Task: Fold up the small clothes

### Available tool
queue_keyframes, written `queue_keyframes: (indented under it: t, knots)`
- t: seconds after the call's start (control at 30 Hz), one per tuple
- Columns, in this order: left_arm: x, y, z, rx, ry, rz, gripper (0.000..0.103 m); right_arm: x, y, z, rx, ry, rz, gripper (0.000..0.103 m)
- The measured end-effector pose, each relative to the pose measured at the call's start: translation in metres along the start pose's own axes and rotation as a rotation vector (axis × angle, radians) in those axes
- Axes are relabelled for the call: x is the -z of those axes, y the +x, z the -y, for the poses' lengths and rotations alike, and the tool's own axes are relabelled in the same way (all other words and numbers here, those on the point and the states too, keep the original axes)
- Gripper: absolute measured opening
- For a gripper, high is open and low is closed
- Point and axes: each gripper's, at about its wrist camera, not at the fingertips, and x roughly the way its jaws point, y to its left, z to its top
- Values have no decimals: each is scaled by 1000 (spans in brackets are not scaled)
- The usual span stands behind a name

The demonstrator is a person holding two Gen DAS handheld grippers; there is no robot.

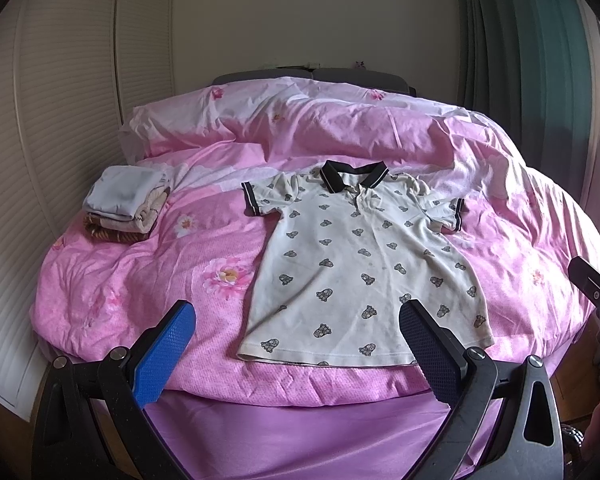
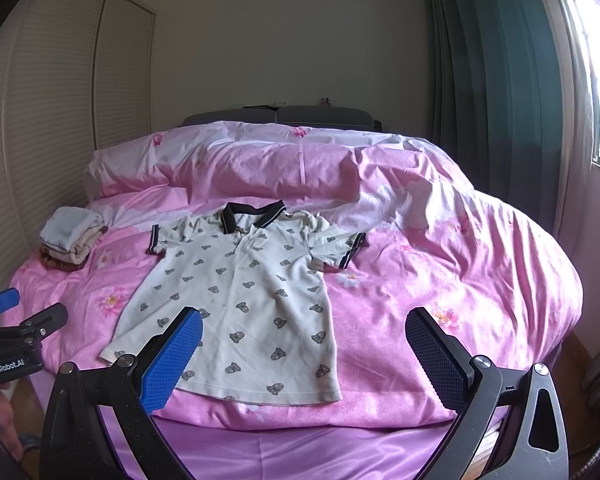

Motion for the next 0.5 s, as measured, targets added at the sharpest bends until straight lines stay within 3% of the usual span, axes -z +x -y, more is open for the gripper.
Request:
queue_keyframes:
  t: [0.5]
  knots:
    - [-13,11,-1,16,2,-9,103,-10,9,4,3,8,-4,103]
